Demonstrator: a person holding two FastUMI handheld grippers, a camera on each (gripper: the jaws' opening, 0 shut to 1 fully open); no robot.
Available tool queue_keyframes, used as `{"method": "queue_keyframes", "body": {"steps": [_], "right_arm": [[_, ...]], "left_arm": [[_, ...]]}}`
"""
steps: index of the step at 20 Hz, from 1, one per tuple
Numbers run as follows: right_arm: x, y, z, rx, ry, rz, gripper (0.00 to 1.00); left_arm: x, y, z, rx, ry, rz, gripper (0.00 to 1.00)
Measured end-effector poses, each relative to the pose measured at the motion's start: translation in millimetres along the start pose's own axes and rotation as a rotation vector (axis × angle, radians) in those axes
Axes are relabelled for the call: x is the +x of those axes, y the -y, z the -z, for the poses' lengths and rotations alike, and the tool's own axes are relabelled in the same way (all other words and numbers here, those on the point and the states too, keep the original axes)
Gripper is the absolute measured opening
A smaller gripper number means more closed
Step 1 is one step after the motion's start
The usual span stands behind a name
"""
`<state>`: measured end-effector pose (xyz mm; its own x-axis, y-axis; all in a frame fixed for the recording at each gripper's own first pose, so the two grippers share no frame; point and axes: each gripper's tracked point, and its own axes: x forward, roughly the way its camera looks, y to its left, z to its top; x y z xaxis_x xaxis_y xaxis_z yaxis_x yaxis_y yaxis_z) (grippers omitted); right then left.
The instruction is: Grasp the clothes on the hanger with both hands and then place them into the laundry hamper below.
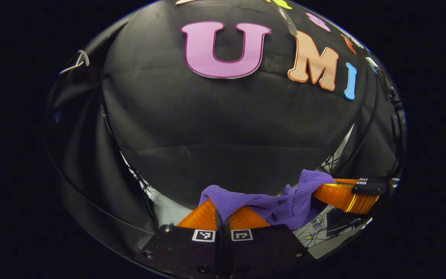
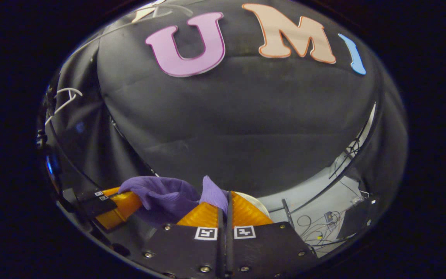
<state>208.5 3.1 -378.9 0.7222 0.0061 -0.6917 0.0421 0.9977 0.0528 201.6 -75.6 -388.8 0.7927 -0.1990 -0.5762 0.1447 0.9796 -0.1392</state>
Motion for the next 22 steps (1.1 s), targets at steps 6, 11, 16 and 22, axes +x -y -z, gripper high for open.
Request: {"method": "queue_keyframes", "body": {"steps": [6,11,16,22], "right_arm": [[45.5,30.3,50.7,0.032,-0.134,0.065,0.05],[33.2,54.6,59.6,-0.001,-0.158,0.123,0.99],[6.6,67.2,59.9,0.017,-0.153,0.133,0.99],[-30.7,60.6,56.1,0.033,-0.111,0.117,0.99]], "left_arm": [[59.5,-9.3,70.3,-0.02,-0.188,-0.045,0.02],[62.1,-18.2,95.6,-0.046,-0.257,-0.072,0.98],[32.6,-10.1,82.1,-0.02,-0.229,-0.056,0.98],[-8.8,-17.9,81.3,-0.003,-0.207,-0.08,0.98]]}}
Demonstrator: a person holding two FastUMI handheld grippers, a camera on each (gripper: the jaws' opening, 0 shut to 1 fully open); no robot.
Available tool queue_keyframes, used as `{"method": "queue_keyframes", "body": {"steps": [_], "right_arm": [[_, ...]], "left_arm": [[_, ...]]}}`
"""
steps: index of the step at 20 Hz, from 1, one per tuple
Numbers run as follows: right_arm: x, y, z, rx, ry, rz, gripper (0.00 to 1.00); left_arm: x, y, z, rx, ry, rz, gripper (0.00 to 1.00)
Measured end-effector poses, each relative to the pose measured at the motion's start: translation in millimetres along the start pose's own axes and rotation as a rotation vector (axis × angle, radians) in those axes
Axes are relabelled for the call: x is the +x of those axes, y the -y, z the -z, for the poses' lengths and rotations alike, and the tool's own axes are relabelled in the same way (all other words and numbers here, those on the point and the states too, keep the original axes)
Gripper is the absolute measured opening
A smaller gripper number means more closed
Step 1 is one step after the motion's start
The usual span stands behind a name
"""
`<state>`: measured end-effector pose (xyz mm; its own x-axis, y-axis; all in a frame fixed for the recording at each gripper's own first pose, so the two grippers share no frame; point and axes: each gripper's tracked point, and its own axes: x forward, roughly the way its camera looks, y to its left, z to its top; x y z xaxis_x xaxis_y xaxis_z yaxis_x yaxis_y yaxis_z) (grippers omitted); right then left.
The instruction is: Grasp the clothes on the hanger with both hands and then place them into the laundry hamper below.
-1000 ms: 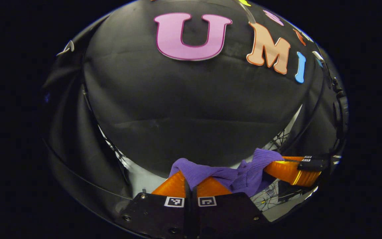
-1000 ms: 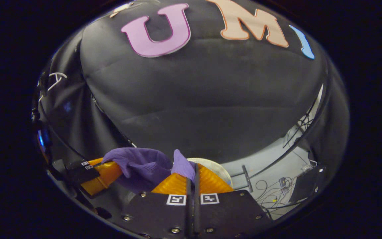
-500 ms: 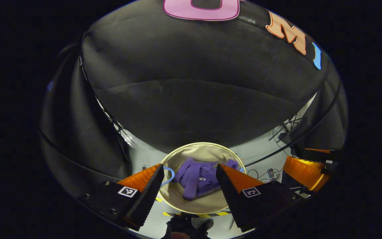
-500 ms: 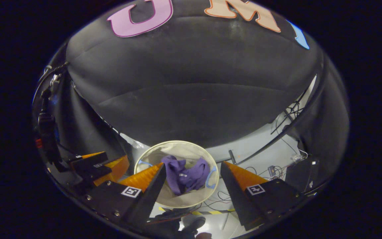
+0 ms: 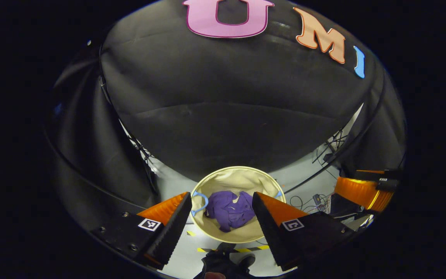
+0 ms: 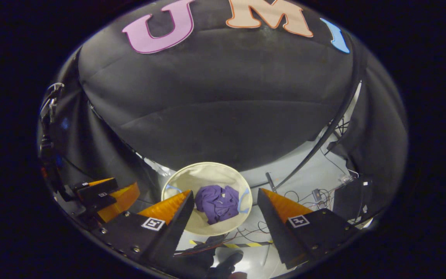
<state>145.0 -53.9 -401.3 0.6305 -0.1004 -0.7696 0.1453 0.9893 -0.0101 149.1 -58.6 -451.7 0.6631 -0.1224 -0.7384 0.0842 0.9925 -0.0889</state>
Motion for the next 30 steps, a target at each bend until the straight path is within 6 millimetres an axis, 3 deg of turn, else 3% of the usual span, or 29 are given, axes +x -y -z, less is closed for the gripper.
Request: {"method": "queue_keyframes", "body": {"steps": [1,2,7,15,20,25,26,30], "right_arm": [[-8.1,-1.8,-0.3,-0.005,0.01,-0.006,0.94],[-16.3,-2.9,0.5,-0.014,0.02,-0.012,0.99],[-64.5,-9.6,-9.1,-0.045,0.108,-0.033,0.99],[-166.0,-35.5,-34.7,-0.109,0.302,-0.096,0.99],[-217.2,-53.4,-47.0,-0.116,0.393,-0.131,0.99],[-265.8,-74.0,-62.1,-0.076,0.497,-0.144,0.99],[-272.8,-72.0,-46.6,-0.079,0.517,-0.138,0.99],[-302.6,-92.2,-48.2,-0.087,0.566,-0.112,0.99]], "left_arm": [[-7.1,-1.2,-1.5,-0.01,0.006,-0.006,0.98],[-16.1,-2.9,-1.0,-0.021,0.015,-0.01,0.98],[-67.7,-17.6,-19.5,-0.023,0.116,-0.049,0.98],[-170.8,-33.8,-60.5,-0.119,0.3,-0.094,0.97],[-239.0,-54.6,-83.9,-0.075,0.416,-0.137,0.97],[-295.5,-52.8,-99.0,-0.068,0.516,-0.068,0.96],[-304.1,-52.5,-103.6,-0.055,0.54,-0.052,0.96],[-331.7,-48.9,-124.6,-0.023,0.584,0.02,0.94]]}}
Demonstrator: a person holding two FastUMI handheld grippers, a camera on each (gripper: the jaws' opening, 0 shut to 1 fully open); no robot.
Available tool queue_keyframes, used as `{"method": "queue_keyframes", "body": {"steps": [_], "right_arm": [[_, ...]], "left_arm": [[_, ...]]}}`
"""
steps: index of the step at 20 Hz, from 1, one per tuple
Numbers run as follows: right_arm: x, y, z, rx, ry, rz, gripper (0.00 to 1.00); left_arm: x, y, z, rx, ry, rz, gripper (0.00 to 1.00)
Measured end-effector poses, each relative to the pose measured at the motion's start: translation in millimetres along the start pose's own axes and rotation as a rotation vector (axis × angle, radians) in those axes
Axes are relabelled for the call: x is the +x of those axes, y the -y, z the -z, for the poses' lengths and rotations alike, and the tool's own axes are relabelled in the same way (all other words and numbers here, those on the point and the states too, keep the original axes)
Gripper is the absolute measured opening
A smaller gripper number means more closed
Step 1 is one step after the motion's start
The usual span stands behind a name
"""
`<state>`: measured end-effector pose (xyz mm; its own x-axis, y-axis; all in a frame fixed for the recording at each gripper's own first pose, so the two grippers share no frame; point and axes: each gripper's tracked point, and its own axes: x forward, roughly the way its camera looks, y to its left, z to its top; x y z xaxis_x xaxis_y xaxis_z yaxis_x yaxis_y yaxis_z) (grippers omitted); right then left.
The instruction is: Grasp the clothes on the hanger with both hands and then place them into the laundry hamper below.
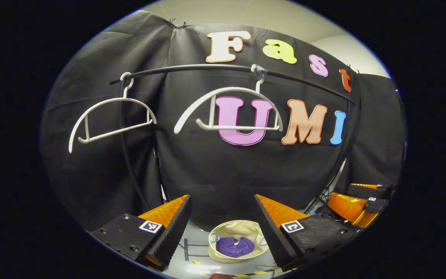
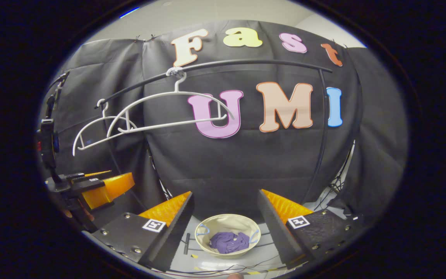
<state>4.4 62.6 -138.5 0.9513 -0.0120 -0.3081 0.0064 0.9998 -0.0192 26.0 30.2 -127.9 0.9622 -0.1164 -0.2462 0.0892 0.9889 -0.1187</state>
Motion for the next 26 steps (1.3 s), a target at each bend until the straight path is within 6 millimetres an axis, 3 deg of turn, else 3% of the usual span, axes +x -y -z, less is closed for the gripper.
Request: {"method": "queue_keyframes", "body": {"steps": [3,4,5,7,8,9,10,13,15,16,18,21,25,26], "right_arm": [[-14.8,-23.1,-14.4,0.026,0.043,-0.017,0.99],[-17.1,-27.7,-12.3,0.028,0.036,-0.016,0.96],[-22.8,-30.4,-13.9,0.029,0.043,-0.006,1.0],[-36.4,-36.6,-27.6,0.029,0.085,0.002,0.99],[-41.0,-38.5,-33.9,0.025,0.113,0.001,0.99],[-46.6,-37.9,-39.7,0.018,0.135,0.004,0.99],[-53.1,-35.7,-43.9,0.01,0.157,0.007,0.99],[-71.0,-10.9,-48.0,0.011,0.195,0.067,1.0],[-82.0,6.8,-45.6,0.025,0.201,0.112,0.95],[-87.7,16.9,-42.1,0.029,0.197,0.139,0.99],[-96.4,29.6,-35.9,0.032,0.19,0.175,0.92],[-106.5,32.8,-36.2,0.044,0.208,0.173,1.0],[-114.4,43.5,-42.5,0.048,0.229,0.157,0.92],[-117.2,54.2,-44.7,0.05,0.229,0.163,0.99]], "left_arm": [[-14.1,-9.2,-22.7,0.052,0.049,0.02,0.96],[-22.1,-11.6,-27.1,0.069,0.067,0.026,0.94],[-26.5,-15.2,-33.2,0.077,0.081,0.026,0.93],[-32.9,-29.6,-41.1,0.093,0.09,-0.022,0.96],[-36.1,-35.0,-42.1,0.109,0.083,-0.041,0.93],[-38.8,-34.9,-45.7,0.121,0.079,-0.04,0.99],[-42.3,-31.5,-50.6,0.119,0.087,-0.027,0.93],[-54.8,-20.8,-58.7,0.11,0.103,0.029,0.94],[-65.2,-13.4,-66.0,0.128,0.131,0.055,0.96],[-70.6,-7.2,-67.6,0.139,0.14,0.071,0.93],[-80.5,5.9,-71.3,0.149,0.162,0.107,0.94],[-88.3,21.4,-74.9,0.181,0.194,0.137,0.93],[-90.8,49.9,-79.8,0.19,0.225,0.17,0.96],[-90.8,60.4,-76.7,0.183,0.221,0.189,0.95]]}}
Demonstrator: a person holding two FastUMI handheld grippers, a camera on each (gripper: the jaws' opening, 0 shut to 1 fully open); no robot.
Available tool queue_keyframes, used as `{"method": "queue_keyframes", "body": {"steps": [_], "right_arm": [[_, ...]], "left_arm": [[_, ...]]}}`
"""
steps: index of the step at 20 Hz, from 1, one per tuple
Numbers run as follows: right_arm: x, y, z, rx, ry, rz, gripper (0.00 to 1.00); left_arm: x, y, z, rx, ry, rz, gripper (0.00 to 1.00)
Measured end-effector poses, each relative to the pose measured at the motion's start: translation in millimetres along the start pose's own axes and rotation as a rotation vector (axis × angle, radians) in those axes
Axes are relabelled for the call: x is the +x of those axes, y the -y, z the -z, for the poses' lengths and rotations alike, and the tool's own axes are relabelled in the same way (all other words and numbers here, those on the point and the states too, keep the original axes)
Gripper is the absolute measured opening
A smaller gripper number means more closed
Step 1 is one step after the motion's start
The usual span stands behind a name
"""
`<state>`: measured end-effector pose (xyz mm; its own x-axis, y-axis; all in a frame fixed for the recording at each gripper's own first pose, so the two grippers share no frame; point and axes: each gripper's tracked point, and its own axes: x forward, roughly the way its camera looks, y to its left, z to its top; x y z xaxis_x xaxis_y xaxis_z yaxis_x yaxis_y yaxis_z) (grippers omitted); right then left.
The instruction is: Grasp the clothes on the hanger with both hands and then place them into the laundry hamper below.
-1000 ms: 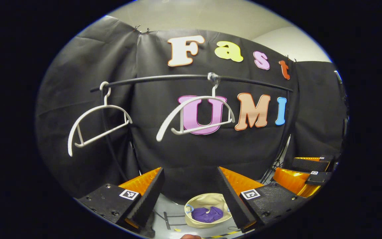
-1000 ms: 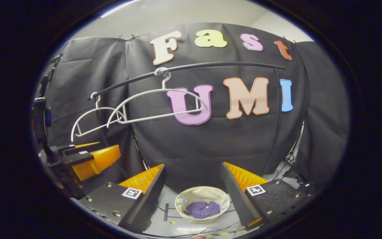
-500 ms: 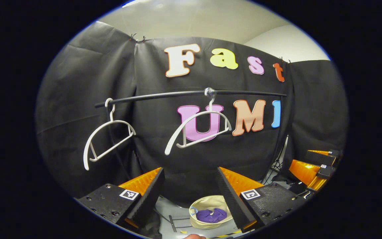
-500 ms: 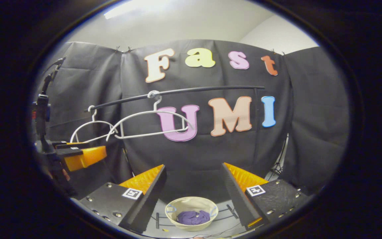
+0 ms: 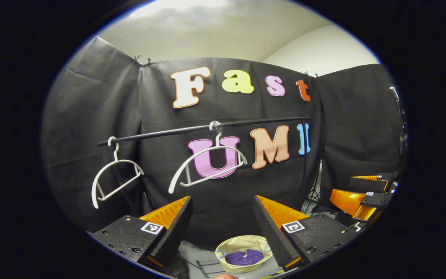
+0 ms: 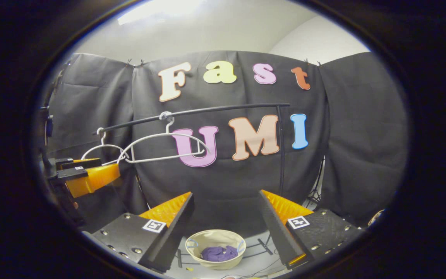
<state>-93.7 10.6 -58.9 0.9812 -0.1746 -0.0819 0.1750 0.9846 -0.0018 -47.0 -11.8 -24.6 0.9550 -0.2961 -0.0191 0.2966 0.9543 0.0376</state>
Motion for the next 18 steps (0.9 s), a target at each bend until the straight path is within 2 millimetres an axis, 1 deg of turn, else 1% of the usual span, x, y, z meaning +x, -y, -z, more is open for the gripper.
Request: {"method": "queue_keyframes", "body": {"steps": [2,3,4,5,8,12,13,14,17,18], "right_arm": [[1.7,9.4,-1.6,-0.002,-0.012,-0.01,1.0],[2.8,15.1,-5.2,-0.005,-0.009,-0.012,0.99],[2.8,20.8,-9.1,-0.004,-0.005,-0.016,0.93],[4.1,25.5,-11.6,-0.002,-0.002,-0.021,0.92],[5.5,38.4,-16.3,0.01,0.004,-0.043,0.93],[10.7,54.7,-18.7,0.001,0.012,-0.068,0.93],[12.5,56.4,-18.0,0.005,0.011,-0.076,0.93],[13.4,58.7,-18.3,0.007,0.009,-0.082,0.99],[17.7,64.3,-19.6,0.012,0.007,-0.099,0.98],[18.9,65.9,-21.3,0.012,0.01,-0.103,0.93]], "left_arm": [[4.0,12.1,4.0,-0.015,-0.028,0.0,0.95],[6.1,18.7,3.6,-0.018,-0.034,-0.004,0.96],[9.6,24.1,3.4,-0.021,-0.038,-0.009,0.97],[12.4,28.8,3.1,-0.02,-0.04,-0.014,0.97],[18.2,45.0,5.6,-0.021,-0.051,-0.027,0.96],[24.4,61.6,5.4,-0.043,-0.05,-0.048,0.97],[26.0,64.4,5.4,-0.047,-0.051,-0.053,0.97],[26.6,66.2,4.5,-0.048,-0.047,-0.058,0.97],[30.5,69.2,1.1,-0.038,-0.039,-0.075,0.96],[31.6,70.9,0.3,-0.038,-0.037,-0.078,0.97]]}}
